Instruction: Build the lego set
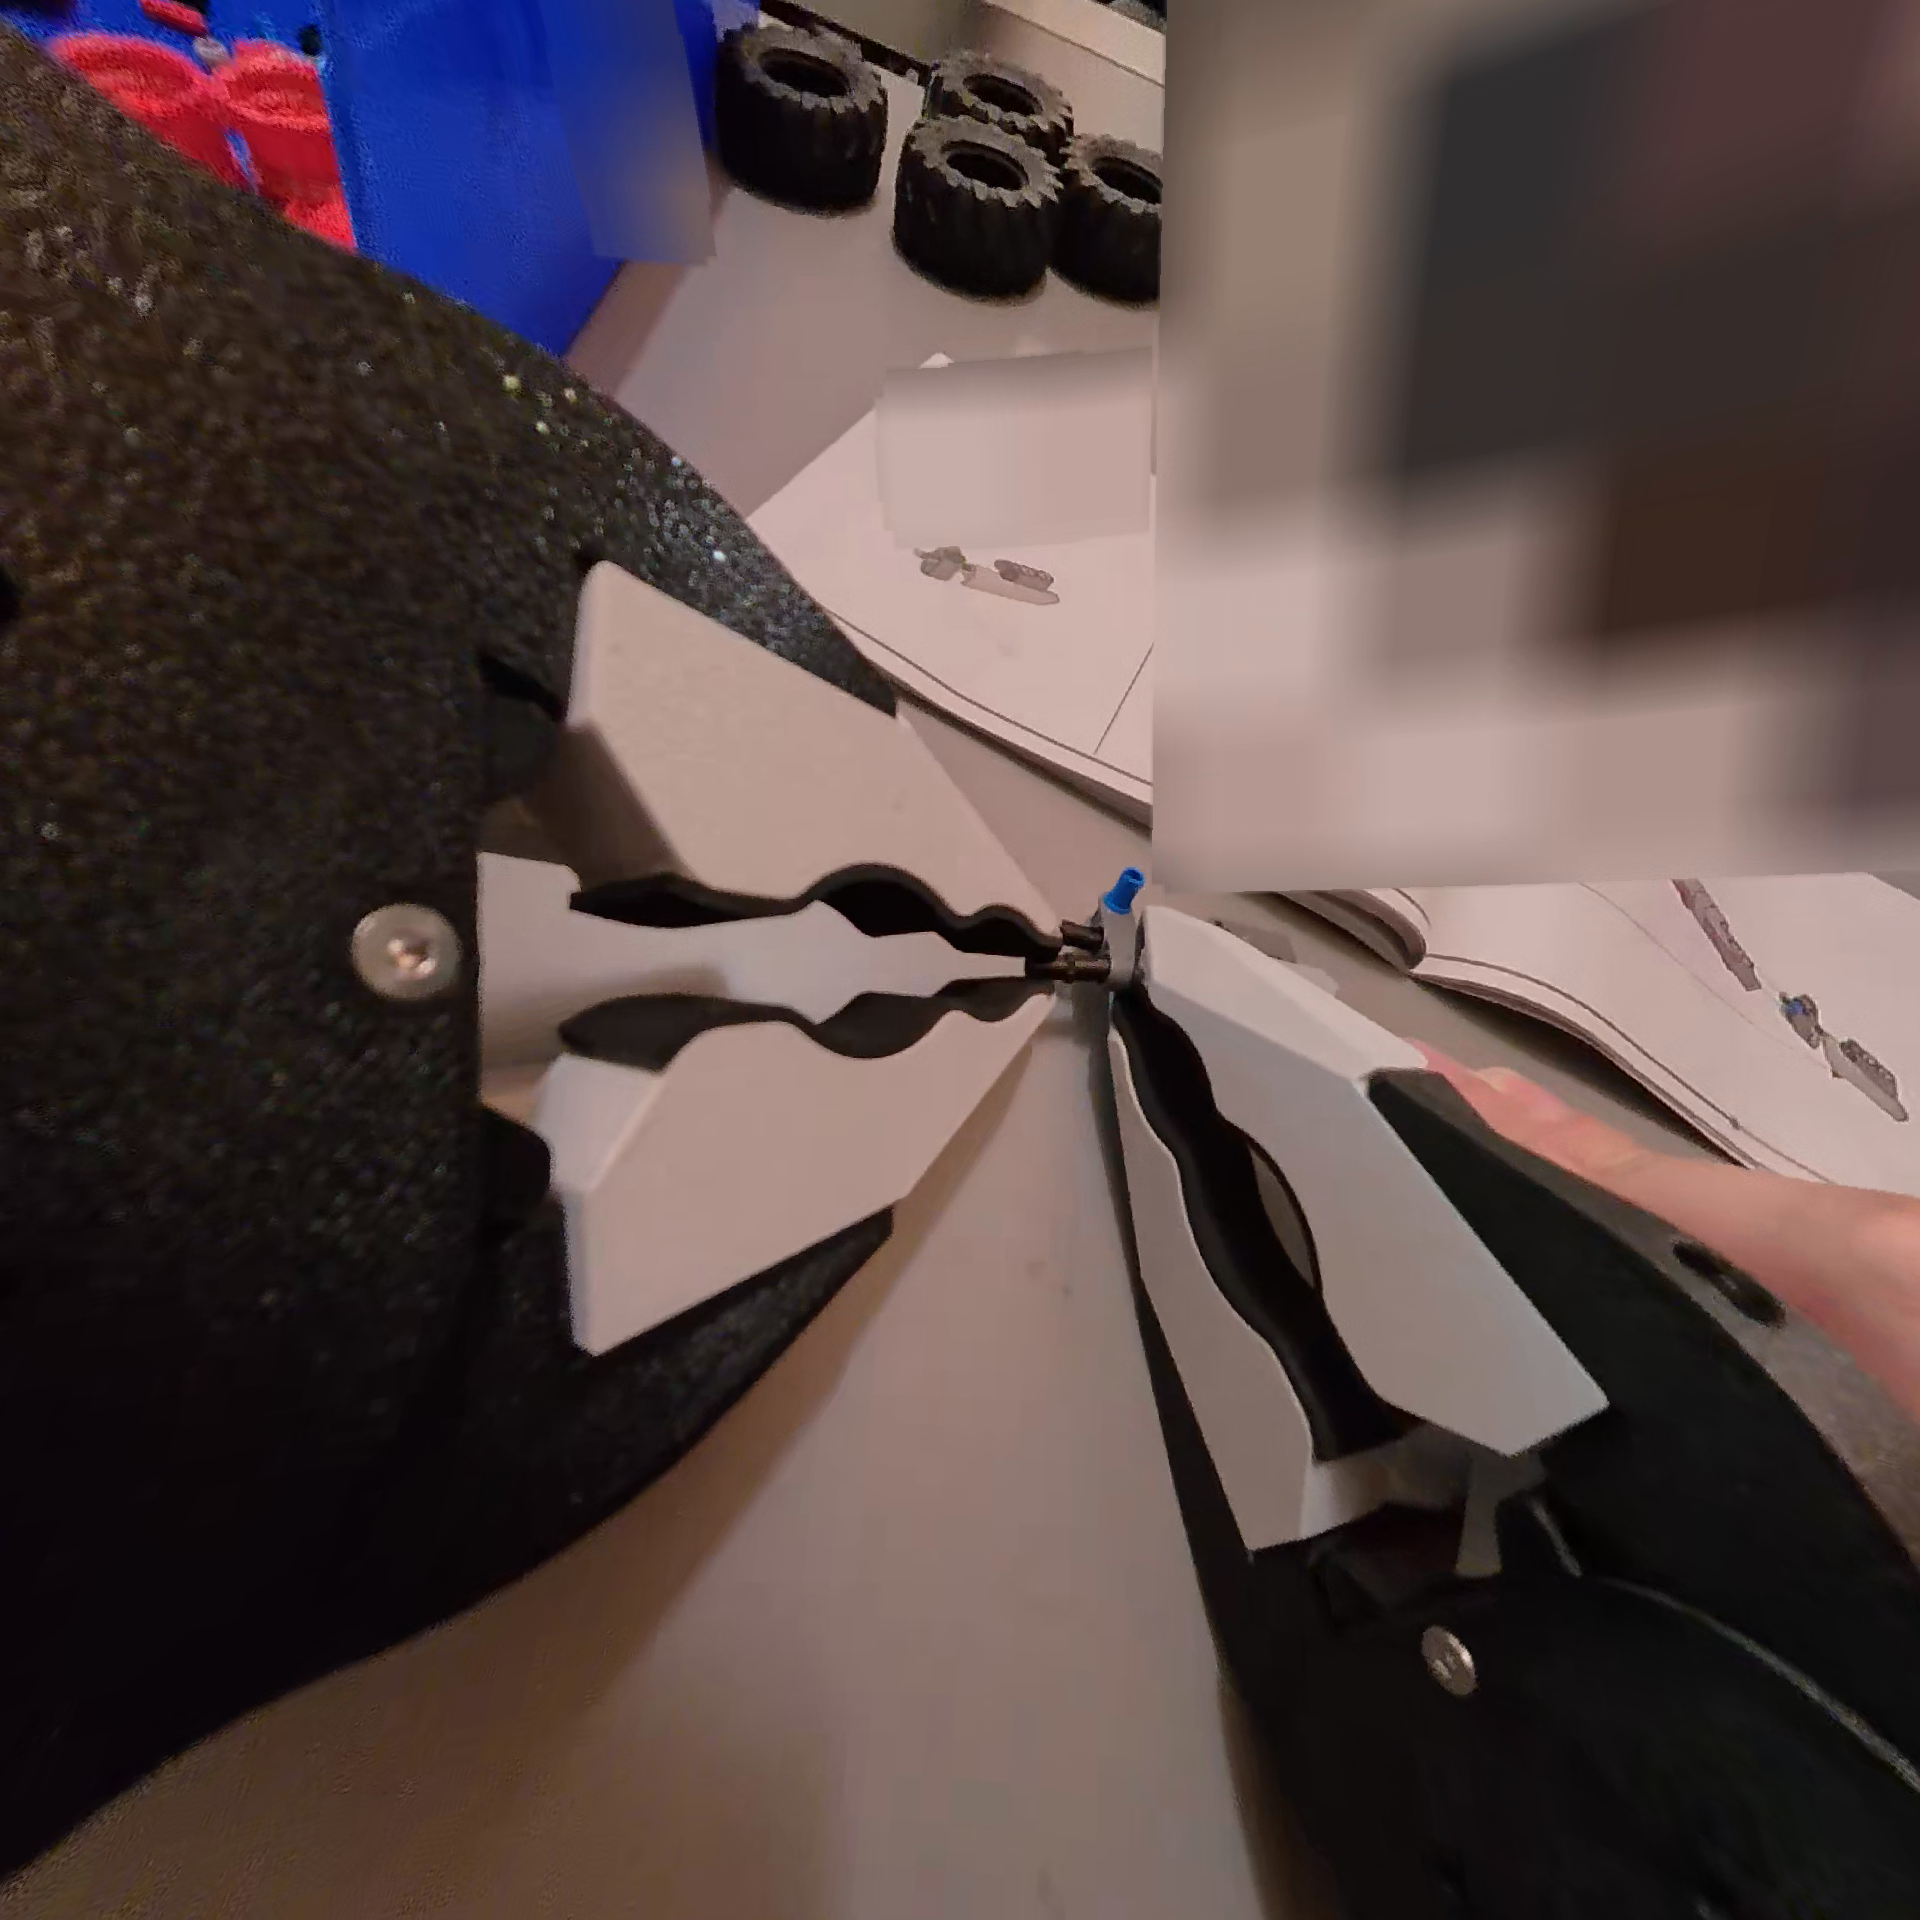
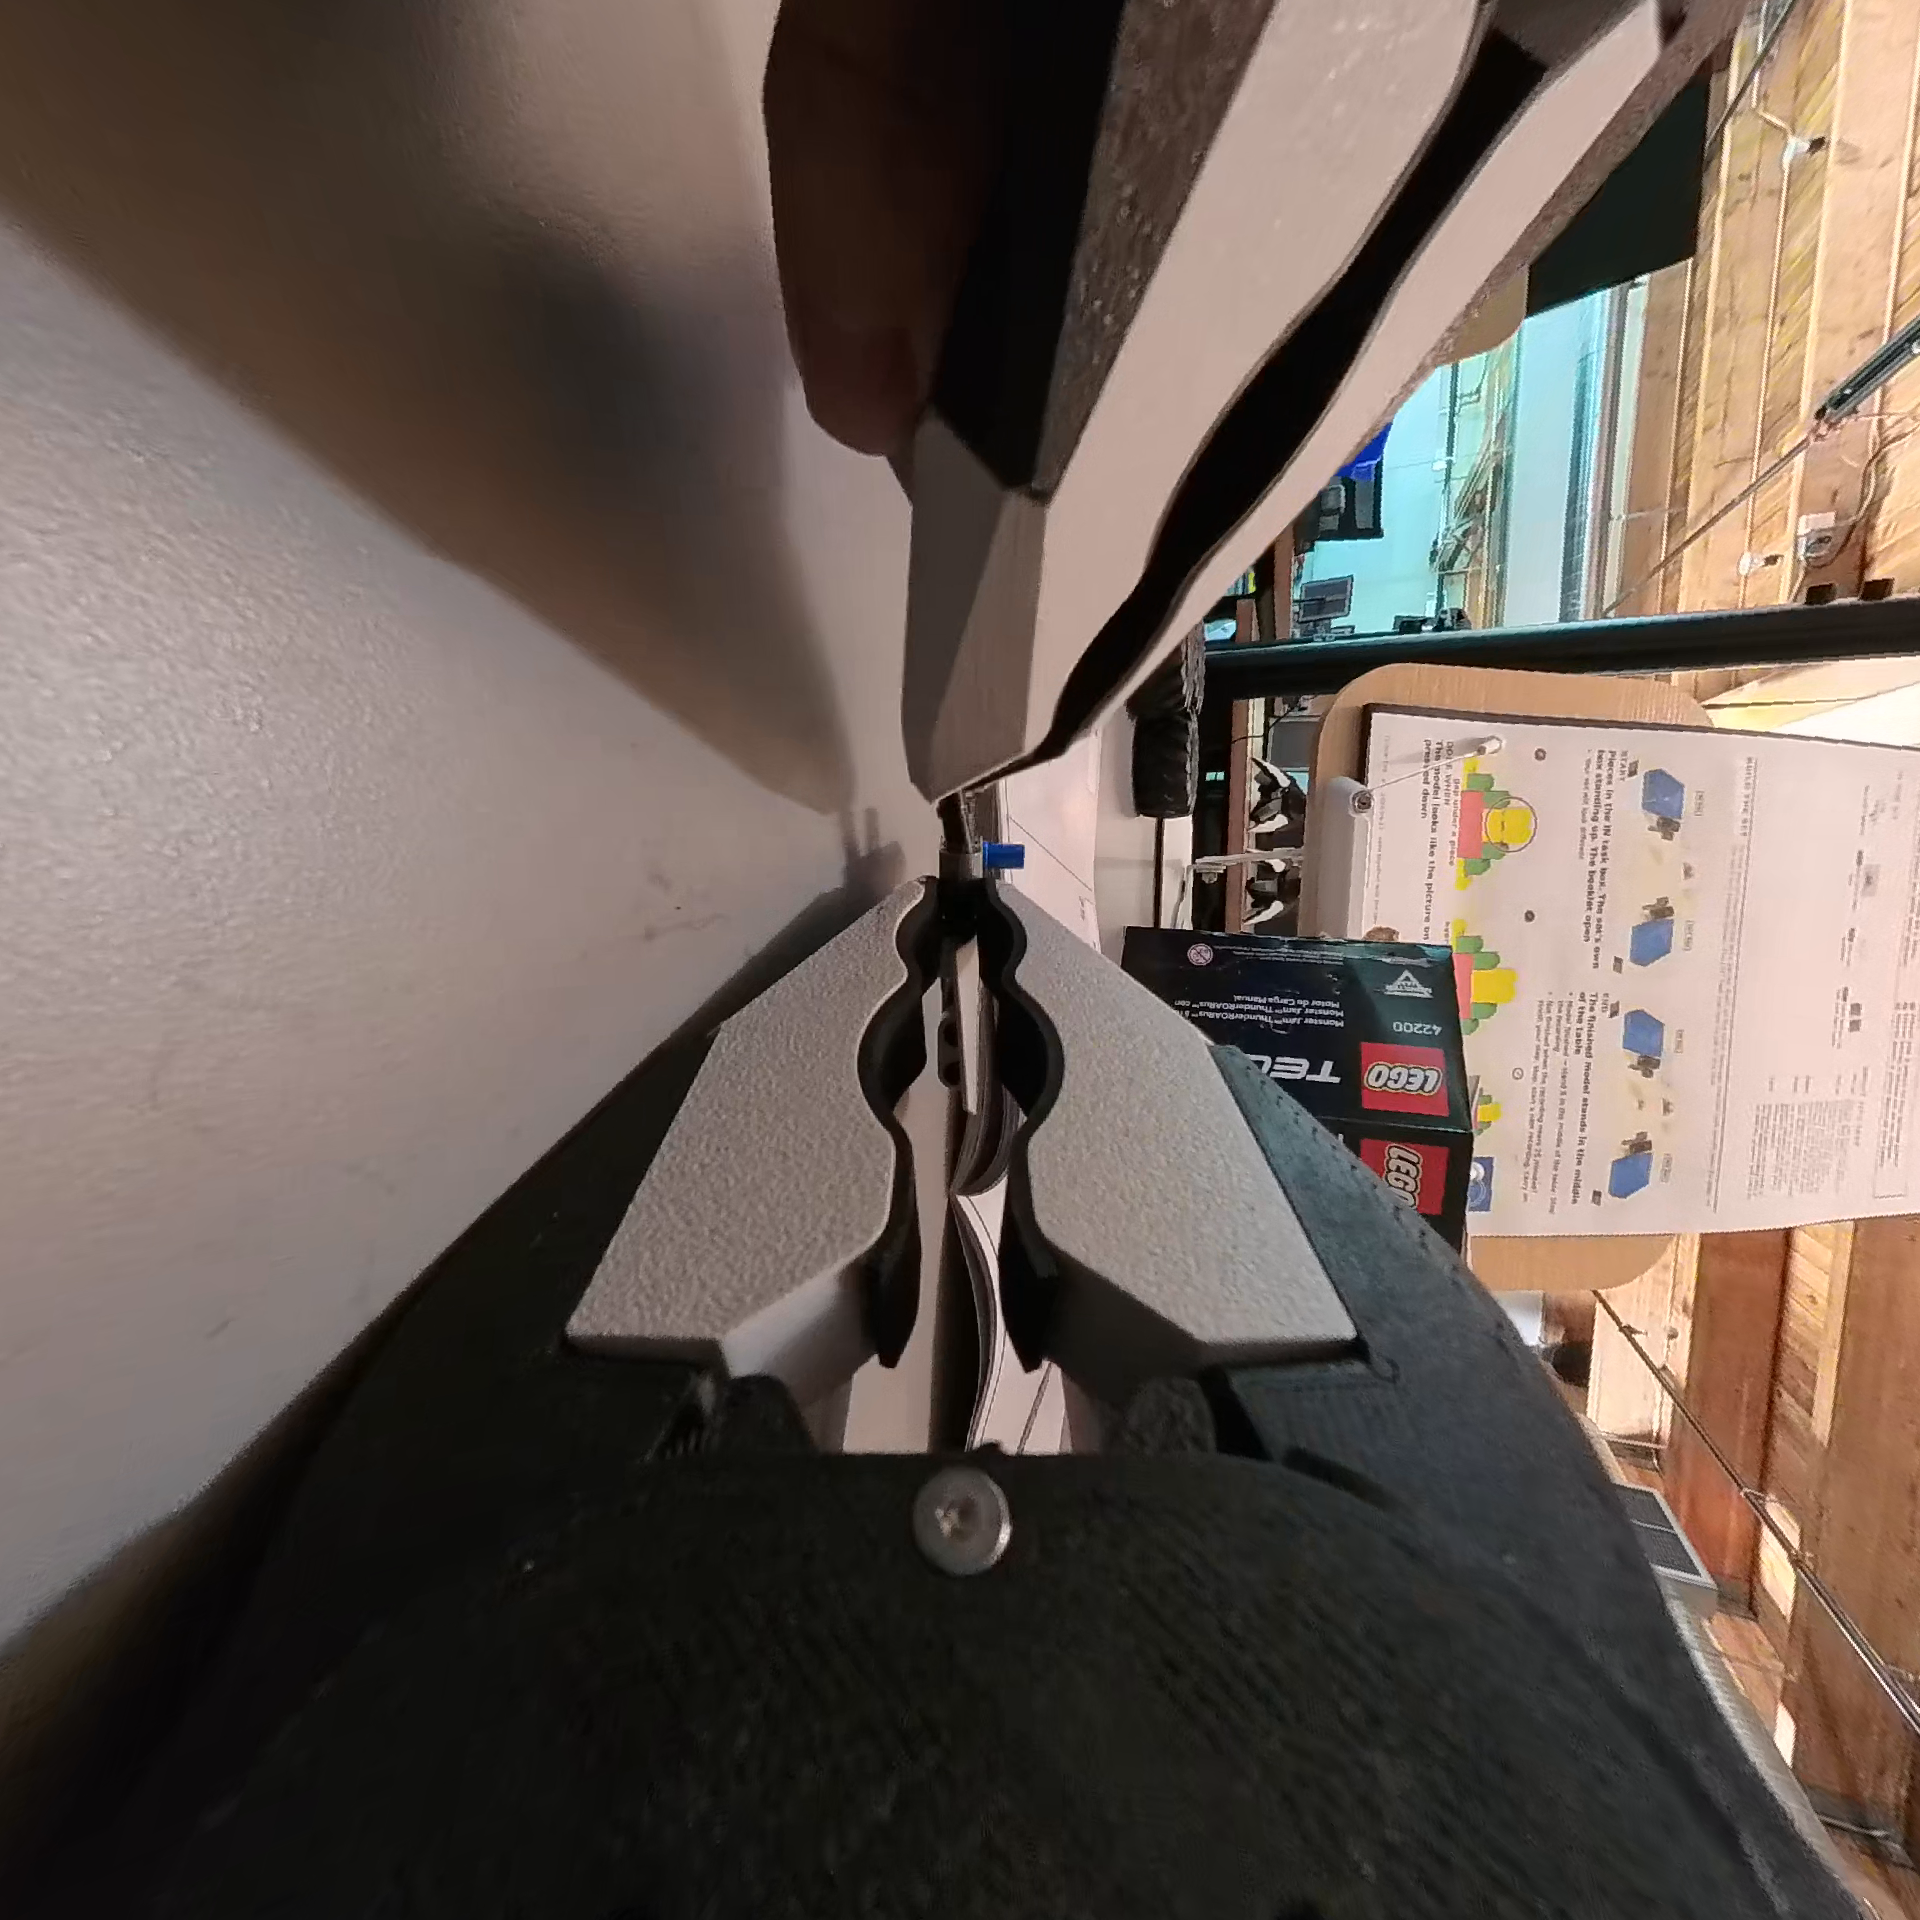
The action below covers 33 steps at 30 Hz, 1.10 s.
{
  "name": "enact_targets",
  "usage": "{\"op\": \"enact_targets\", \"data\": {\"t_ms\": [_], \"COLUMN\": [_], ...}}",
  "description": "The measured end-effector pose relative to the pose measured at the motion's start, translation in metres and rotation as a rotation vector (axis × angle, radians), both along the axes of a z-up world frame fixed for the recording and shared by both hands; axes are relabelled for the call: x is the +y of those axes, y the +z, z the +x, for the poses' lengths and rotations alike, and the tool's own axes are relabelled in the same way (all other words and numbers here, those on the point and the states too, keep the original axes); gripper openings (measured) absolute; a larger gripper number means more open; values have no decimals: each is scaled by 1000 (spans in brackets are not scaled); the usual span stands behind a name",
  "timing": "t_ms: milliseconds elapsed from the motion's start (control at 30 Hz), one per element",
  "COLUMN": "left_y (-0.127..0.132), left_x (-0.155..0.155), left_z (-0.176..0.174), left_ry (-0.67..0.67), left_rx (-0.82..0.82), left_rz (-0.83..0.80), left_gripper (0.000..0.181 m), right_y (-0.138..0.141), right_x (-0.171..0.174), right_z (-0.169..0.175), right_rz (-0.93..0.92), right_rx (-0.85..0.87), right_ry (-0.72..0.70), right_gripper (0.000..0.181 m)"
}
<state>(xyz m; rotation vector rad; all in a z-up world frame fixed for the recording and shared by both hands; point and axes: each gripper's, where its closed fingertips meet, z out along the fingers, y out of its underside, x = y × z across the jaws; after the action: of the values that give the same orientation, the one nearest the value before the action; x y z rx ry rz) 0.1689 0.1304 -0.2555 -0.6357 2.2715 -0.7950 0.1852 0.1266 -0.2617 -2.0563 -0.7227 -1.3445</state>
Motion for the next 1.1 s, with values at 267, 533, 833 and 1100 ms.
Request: {"op": "enact_targets", "data": {"t_ms": [267, 533, 833, 1100], "left_y": [1, 5, 2, 7], "left_x": [1, -3, -2, -5], "left_z": [2, 2, 1, 4], "left_ry": [-71, -64, -26, -16], "left_rx": [-85, -23, 186, 266], "left_rz": [207, 142, -274, -412], "left_gripper": [1, 1, 0, 0], "right_y": [-2, -2, -2, -1], "right_x": [0, 0, 1, 1], "right_z": [0, 2, 2, 5], "right_rz": [-9, -19, -7, 28], "right_rx": [10, 7, 34, 100], "right_ry": [-6, -19, -8, -24], "right_gripper": [5, 5, 5, 4]}}
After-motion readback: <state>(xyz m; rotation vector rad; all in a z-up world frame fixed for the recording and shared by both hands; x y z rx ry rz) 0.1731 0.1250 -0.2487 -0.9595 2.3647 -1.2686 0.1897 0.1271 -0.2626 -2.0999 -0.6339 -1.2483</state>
